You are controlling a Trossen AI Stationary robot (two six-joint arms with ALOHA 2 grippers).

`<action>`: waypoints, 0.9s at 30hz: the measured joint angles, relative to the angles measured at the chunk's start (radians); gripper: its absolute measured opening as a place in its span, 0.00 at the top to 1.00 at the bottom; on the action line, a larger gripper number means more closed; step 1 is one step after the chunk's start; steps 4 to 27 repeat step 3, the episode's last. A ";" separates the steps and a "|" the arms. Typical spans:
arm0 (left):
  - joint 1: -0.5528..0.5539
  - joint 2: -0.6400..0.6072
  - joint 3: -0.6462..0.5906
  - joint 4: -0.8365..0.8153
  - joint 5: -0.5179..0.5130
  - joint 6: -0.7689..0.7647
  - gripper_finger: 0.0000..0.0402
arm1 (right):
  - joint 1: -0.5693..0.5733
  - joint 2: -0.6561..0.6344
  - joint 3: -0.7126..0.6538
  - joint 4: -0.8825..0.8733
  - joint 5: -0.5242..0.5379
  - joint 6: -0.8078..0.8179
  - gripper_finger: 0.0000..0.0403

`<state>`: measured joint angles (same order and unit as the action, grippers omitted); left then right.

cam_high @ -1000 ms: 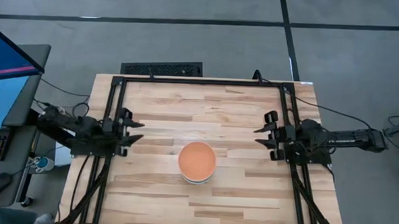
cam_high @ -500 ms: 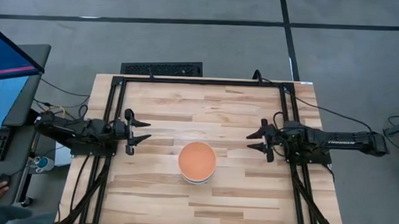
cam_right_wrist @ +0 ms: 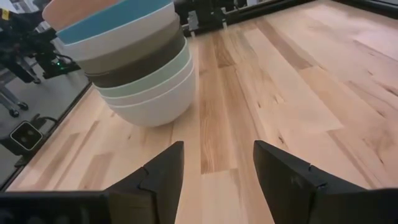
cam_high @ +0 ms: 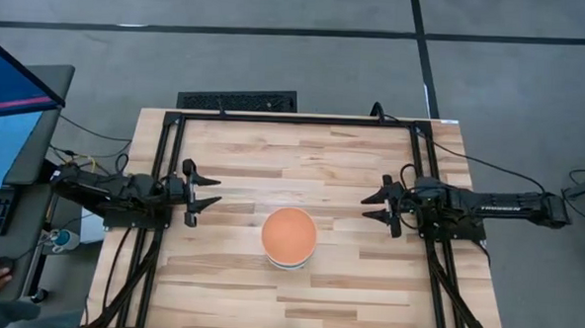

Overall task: Nest bowls inside each other
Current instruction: Return to Home Position

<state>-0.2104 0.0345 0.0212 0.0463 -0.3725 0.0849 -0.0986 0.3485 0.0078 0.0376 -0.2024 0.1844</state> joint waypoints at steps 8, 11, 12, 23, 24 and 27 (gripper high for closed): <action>0.000 0.000 0.000 -0.001 0.000 0.000 0.50 | 0.000 0.000 0.000 0.000 0.000 0.000 0.47; 0.000 0.000 0.000 -0.001 0.000 0.000 0.50 | 0.000 0.000 0.000 0.000 0.000 0.000 0.47; 0.000 0.000 0.000 -0.001 0.000 0.000 0.50 | 0.000 0.000 0.000 0.000 0.000 0.000 0.47; 0.000 0.000 0.000 -0.001 0.000 0.000 0.50 | 0.000 0.000 0.000 0.000 0.000 0.000 0.47; 0.000 0.000 0.000 -0.001 0.000 0.000 0.50 | 0.000 0.000 0.000 0.000 0.000 0.000 0.47; 0.000 0.000 0.000 -0.001 0.000 0.000 0.50 | 0.000 0.000 0.000 0.000 0.000 0.000 0.47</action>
